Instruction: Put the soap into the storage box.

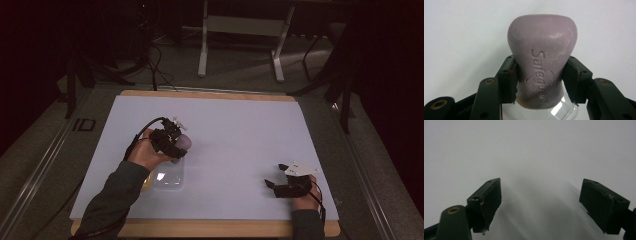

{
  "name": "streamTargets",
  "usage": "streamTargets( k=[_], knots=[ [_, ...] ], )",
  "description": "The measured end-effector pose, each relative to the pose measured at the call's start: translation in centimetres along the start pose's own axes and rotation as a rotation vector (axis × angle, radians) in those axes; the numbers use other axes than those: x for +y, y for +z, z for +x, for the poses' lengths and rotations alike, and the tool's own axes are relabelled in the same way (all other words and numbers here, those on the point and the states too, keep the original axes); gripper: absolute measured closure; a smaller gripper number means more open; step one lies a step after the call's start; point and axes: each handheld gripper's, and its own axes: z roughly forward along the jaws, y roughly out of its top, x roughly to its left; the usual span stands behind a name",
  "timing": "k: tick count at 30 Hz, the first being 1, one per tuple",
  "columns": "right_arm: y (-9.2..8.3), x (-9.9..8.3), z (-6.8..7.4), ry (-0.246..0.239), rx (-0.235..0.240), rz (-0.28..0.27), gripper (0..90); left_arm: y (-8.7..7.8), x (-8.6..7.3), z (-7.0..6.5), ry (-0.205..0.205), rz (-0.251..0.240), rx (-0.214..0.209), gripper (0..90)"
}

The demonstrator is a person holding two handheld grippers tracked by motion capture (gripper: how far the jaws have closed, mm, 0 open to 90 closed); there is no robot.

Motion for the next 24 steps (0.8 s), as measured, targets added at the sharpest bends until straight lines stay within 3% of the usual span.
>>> streamTargets(
  k=[24],
  knots=[
    [0.1, 0.0, 0.1, -0.010, -0.002, 0.005, 17.6, -2.6, -2.8, 1.2, -0.065, -0.028, 0.049, 49.9]
  ],
)
